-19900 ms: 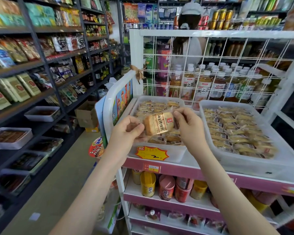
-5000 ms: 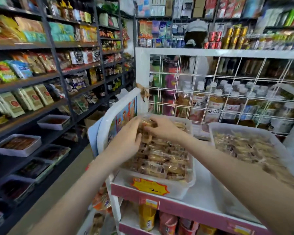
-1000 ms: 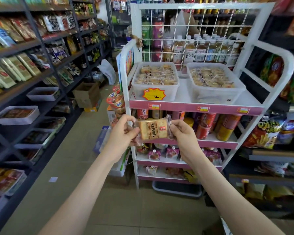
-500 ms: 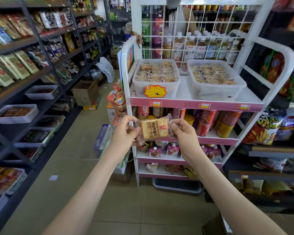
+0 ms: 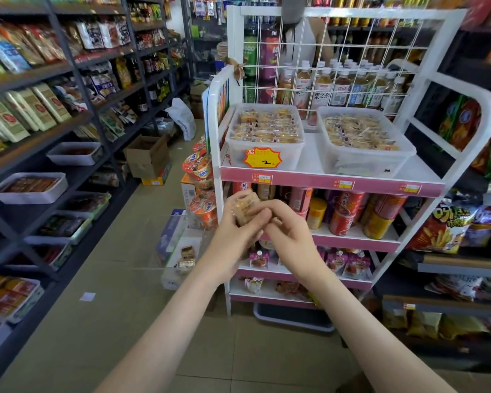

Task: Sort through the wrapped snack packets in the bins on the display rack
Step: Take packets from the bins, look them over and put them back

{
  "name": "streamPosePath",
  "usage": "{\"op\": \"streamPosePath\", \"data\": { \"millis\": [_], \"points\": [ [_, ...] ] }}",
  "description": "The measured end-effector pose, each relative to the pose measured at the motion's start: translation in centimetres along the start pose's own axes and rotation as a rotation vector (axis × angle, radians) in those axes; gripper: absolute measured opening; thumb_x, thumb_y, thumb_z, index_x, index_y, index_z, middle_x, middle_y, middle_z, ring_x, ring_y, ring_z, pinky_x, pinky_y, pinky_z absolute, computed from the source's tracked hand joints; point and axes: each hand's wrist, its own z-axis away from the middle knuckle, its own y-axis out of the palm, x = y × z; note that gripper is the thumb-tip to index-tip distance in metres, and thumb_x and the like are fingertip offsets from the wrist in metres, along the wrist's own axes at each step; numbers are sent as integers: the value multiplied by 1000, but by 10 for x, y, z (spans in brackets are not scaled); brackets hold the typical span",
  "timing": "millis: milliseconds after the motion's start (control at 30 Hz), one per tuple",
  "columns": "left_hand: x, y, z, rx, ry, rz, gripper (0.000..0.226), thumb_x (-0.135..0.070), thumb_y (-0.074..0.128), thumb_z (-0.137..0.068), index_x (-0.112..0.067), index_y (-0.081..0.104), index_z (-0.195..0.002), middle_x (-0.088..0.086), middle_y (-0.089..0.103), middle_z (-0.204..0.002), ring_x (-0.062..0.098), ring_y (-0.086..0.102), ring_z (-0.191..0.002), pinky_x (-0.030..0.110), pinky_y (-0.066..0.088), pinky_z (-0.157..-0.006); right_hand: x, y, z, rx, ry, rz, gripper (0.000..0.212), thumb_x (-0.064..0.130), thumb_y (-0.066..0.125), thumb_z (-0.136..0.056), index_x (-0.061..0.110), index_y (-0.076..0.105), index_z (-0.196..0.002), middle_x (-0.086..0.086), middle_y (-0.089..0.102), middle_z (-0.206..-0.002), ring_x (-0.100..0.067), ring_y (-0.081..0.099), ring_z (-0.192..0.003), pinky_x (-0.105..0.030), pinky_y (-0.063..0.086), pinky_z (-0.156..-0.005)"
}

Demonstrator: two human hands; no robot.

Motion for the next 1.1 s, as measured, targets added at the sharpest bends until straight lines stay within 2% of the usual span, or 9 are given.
{"op": "streamPosePath", "data": {
  "millis": [67, 167, 267, 333, 533, 800, 900, 1000, 1100],
  "points": [
    [-1, -4, 1, -11, 3, 110, 44, -13, 68, -81, -23, 55, -121, 7, 67, -114, 24, 66, -107, 34, 56, -85, -1, -5, -2, -73, 38, -49, 39, -15, 41, -88, 15, 63, -103, 2, 64, -102, -2, 61, -93, -13, 48, -77],
    [-2, -9, 4, 2, -45, 218, 33, 1, 56, -89, -11, 55, -119, 10, 72, -106, 25, 70, -99, 31, 59, -74, -14, -15, -8, -248, 172, -37, 35, -4, 46, -94, 23, 59, -112, 3, 60, -115, 0, 56, -106, -17, 47, -88],
    [-4, -11, 7, 45, -91, 238, 31, -4, 60, -81, -8, 56, -112, 9, 74, -99, 22, 72, -92, 30, 60, -68, -29, -25, -12, -164, 386, -138, 23, 16, 51, -98, 24, 59, -118, 1, 64, -117, -12, 60, -110, -28, 50, -93],
    [-6, -14, 8, 65, -96, 205, 37, -7, 62, -75, -7, 58, -112, 10, 73, -102, 23, 71, -95, 31, 61, -71, -32, -28, -10, -119, 436, -230, 21, 18, 50, -99, 18, 66, -113, -4, 70, -110, -21, 64, -106, -36, 53, -91],
    [-4, -21, 7, 28, -105, 146, 38, -7, 64, -75, -7, 59, -113, 11, 72, -107, 25, 69, -101, 35, 60, -77, -30, -30, -5, -103, 369, -237, 18, 11, 55, -95, 18, 67, -108, -5, 70, -106, -11, 66, -92, -21, 53, -73],
    [0, -19, 10, 22, -97, 166, 37, -10, 62, -76, -8, 59, -113, 8, 74, -103, 21, 71, -95, 30, 59, -71, -30, -28, 1, -126, 346, -257, 20, 6, 52, -96, 14, 67, -104, -7, 71, -103, -13, 68, -93, -20, 53, -75],
    [1, -21, 10, 21, -90, 174, 39, -11, 62, -77, -8, 59, -115, 10, 72, -107, 23, 69, -100, 32, 59, -76, -27, -30, 1, -95, 321, -172, 21, 8, 50, -97, 20, 67, -101, -2, 71, -100, -6, 67, -88, -17, 52, -72],
    [2, -23, 10, 23, -77, 162, 39, -11, 62, -77, -7, 58, -116, 12, 71, -109, 24, 69, -101, 32, 59, -79, -27, -31, 0, -62, 286, -29, 20, 12, 50, -98, 19, 65, -109, 2, 69, -101, 2, 64, -84, -16, 52, -71],
    [4, -24, 10, 6, -76, 130, 47, -9, 64, -76, -5, 55, -122, 14, 70, -114, 26, 68, -105, 34, 58, -83, -29, -32, -1, -48, 231, 190, 21, 11, 53, -96, 18, 64, -113, 9, 65, -95, 0, 62, -84, -15, 53, -73]
  ]
}}
